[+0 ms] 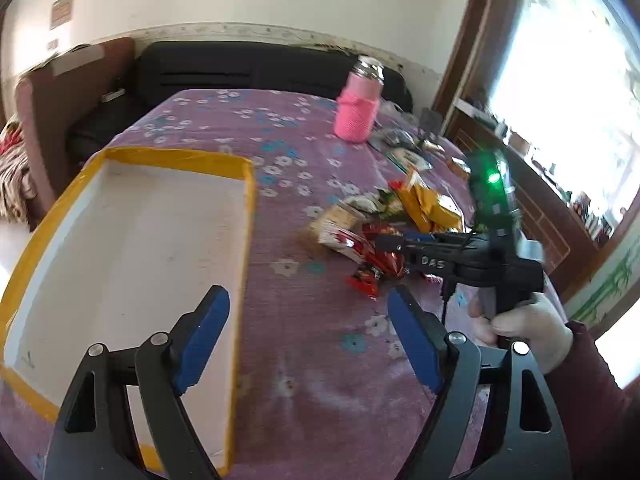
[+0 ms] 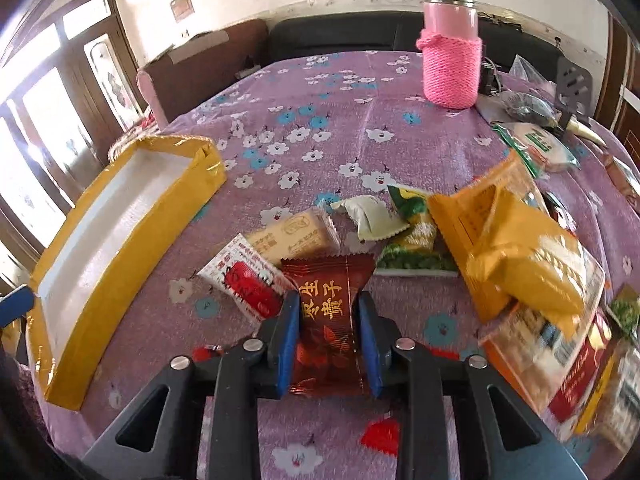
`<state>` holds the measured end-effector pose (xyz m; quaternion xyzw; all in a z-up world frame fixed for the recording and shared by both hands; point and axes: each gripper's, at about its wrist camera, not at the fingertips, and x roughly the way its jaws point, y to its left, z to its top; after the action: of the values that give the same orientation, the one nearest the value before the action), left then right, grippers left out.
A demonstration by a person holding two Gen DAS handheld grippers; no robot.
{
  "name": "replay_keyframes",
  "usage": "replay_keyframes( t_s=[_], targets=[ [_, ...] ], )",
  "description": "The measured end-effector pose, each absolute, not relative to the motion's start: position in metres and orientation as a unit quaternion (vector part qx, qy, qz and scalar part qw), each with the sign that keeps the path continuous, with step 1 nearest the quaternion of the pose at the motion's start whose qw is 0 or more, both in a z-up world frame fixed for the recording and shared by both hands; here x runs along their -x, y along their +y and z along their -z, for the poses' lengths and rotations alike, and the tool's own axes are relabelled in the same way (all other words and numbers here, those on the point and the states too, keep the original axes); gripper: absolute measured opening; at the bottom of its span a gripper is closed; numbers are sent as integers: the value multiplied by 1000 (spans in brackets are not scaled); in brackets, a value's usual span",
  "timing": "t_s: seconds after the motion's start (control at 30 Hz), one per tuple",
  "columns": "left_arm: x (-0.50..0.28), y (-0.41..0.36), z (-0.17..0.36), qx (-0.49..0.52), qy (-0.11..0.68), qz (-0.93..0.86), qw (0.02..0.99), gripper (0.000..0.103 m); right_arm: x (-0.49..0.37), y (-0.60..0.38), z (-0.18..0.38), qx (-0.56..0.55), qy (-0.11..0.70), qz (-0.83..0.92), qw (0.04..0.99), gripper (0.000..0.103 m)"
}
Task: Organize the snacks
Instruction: 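Grasp the red-and-black candy with the left tool while the right tool holds its candy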
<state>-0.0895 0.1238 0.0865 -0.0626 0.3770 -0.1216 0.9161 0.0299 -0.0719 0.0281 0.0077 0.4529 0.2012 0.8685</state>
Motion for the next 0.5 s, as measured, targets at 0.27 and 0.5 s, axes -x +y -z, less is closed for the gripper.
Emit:
replay_keyframes(
  t_s=[0.27,0.5],
  targets=[
    [53,46,-64,-65,419,152,893,61,0,-123,-57,-119,369,-209,898,28],
    [11,10,-33,-123,426,153,883,44,-11,-151,-50,-174,378,-205,886,28]
  ],
)
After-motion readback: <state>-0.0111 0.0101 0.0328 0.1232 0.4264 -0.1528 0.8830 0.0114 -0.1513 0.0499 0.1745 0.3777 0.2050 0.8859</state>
